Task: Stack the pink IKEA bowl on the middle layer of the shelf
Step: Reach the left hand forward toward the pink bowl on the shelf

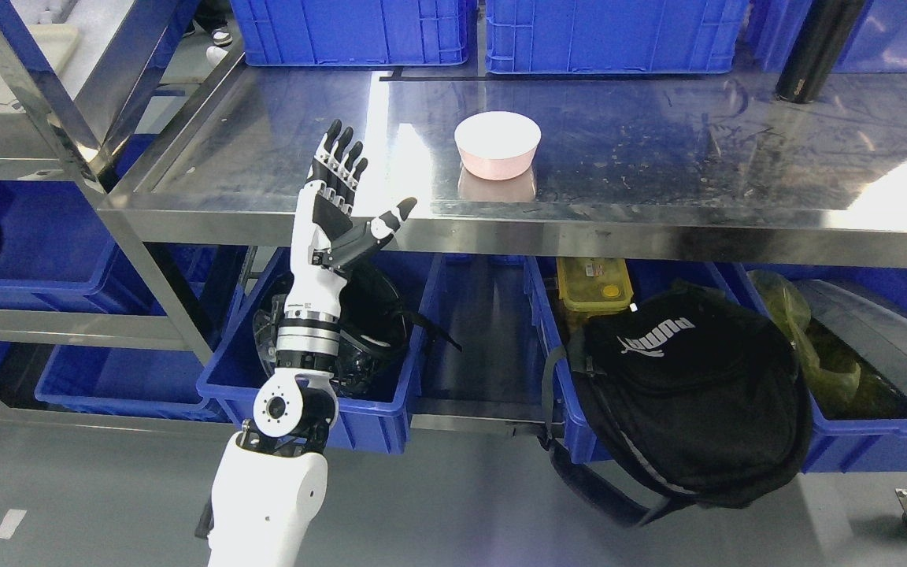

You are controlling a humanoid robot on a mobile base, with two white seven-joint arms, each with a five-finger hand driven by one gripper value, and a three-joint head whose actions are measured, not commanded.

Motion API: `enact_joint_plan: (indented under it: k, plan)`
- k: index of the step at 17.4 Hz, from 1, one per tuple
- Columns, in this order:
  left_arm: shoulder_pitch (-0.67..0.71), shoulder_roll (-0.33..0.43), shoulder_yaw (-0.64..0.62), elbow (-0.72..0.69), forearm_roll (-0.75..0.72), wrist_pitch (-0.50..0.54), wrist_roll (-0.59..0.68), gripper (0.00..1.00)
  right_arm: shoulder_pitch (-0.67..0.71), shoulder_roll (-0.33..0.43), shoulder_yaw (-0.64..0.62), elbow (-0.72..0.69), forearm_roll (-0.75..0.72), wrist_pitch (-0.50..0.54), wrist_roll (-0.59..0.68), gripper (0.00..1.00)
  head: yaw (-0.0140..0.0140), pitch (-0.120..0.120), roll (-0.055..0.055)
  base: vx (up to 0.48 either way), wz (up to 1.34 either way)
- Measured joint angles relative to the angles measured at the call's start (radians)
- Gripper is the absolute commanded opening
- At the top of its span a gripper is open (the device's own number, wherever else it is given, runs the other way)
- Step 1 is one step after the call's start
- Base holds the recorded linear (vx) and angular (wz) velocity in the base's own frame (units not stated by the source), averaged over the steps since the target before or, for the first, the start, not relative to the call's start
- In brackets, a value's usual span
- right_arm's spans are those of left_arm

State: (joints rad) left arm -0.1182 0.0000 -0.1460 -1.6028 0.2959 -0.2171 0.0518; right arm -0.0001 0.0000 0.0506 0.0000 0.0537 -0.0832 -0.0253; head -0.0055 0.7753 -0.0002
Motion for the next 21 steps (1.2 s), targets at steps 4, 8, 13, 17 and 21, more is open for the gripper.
enact_joint_plan:
  k: [4, 8, 13, 17, 21]
  plan:
    - [-0.003, 0.0, 0.013, 0.004, -0.002, 0.013, -0.001, 1.0, 0.0, 0.0, 0.0, 0.0, 0.0, 0.0, 0.0, 1.0, 0.0, 0.0, 0.0, 0.0, 0.0]
    - [-0.069, 0.027, 0.022, 0.012, -0.149, 0.019, -0.042, 1.0, 0.0, 0.0, 0.0, 0.0, 0.0, 0.0, 0.0, 1.0, 0.0, 0.0, 0.0, 0.0, 0.0]
    - [-0.247, 0.076, 0.021, 0.025, -0.594, 0.153, -0.417, 0.99, 0.0, 0.0, 0.0, 0.0, 0.0, 0.0, 0.006, 1.0, 0.0, 0.0, 0.0, 0.0, 0.0]
    - [-0.403, 0.129, -0.022, 0.044, -0.911, 0.198, -0.598, 0.98, 0.0, 0.0, 0.0, 0.0, 0.0, 0.0, 0.004, 1.0, 0.0, 0.0, 0.0, 0.001, -0.01]
    - [-0.535, 0.157, -0.091, 0.099, -1.122, 0.206, -0.663, 0.89, 0.0, 0.0, 0.0, 0.0, 0.0, 0.0, 0.0, 1.0, 0.0, 0.0, 0.0, 0.0, 0.01]
